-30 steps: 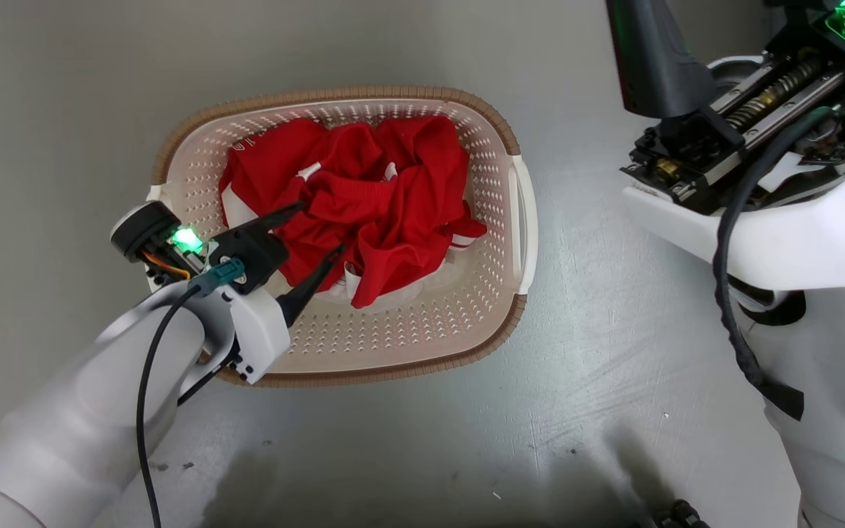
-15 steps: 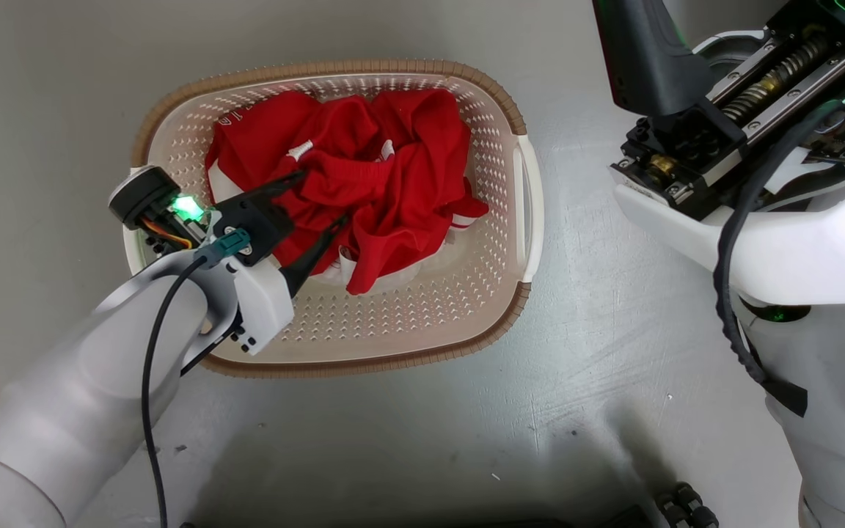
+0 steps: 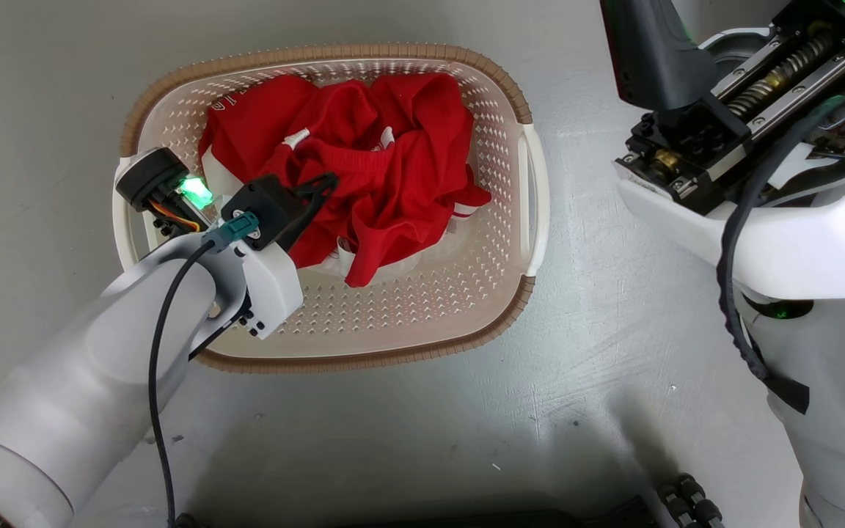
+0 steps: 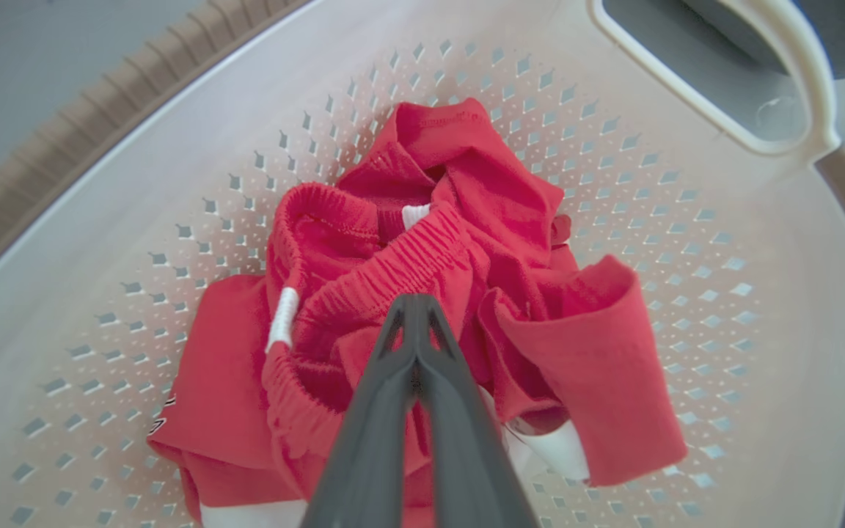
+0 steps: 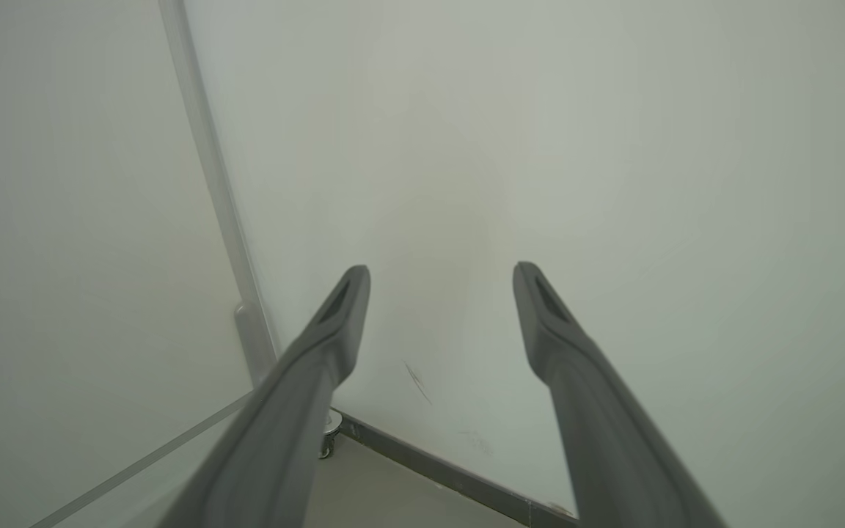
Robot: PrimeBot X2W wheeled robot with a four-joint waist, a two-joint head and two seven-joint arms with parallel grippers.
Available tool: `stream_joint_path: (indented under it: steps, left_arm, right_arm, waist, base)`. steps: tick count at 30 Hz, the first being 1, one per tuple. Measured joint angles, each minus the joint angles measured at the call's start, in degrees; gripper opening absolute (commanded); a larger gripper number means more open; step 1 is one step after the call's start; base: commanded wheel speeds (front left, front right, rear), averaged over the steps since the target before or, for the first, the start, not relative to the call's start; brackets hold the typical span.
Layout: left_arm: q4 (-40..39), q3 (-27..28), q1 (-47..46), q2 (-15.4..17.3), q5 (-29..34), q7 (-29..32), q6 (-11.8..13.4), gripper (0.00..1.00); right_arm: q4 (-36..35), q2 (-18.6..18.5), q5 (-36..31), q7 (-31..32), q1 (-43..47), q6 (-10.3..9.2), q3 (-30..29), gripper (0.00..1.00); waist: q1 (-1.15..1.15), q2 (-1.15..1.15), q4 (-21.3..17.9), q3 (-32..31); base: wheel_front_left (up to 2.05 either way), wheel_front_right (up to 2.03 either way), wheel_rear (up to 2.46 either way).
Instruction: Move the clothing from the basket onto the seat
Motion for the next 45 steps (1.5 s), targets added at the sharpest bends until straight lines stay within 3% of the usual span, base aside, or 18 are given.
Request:
stream_joint_path:
  steps: [21,41,42,45]
  left_arm:
    - [-4.00,1.25,0.02,-0.13,-0.19,-0.23,0.00,0.00]
    - [-12.44,12.36,6.42,2.46,-7.69,-0.23,0.00,0.00]
    - [-13.01,13.11,6.82,2.50,-7.95,-0.23,0.00,0.10]
    - [-14.56,15.68,7.95,2.59,-9.17,-0.23,0.00,0.58]
  right_arm:
    - [1.29,-0.01,-0.14,0.00,0.00,0.00,-0.98,1.00]
    - [4.53,-0.04,-1.59,0.00,0.29,0.00,-2.40,1.00]
    - [4.99,-0.04,-1.64,0.00,0.32,0.00,-2.54,1.00]
    - [5.76,-0.05,-2.04,0.00,0.55,0.00,-3.01,1.00]
  waist:
    - [-0.01,0.00,1.04,-0.53]
    - [-0.01,0.00,2.47,-3.82]
    - [-0.01,0.00,2.55,-4.10]
    - [-0.01,0.00,2.76,-4.97]
  base:
    - [0.00,0.00,0.00]
    - [0.00,0.00,0.00]
    - [0.00,0.00,0.00]
    - [0.00,0.00,0.00]
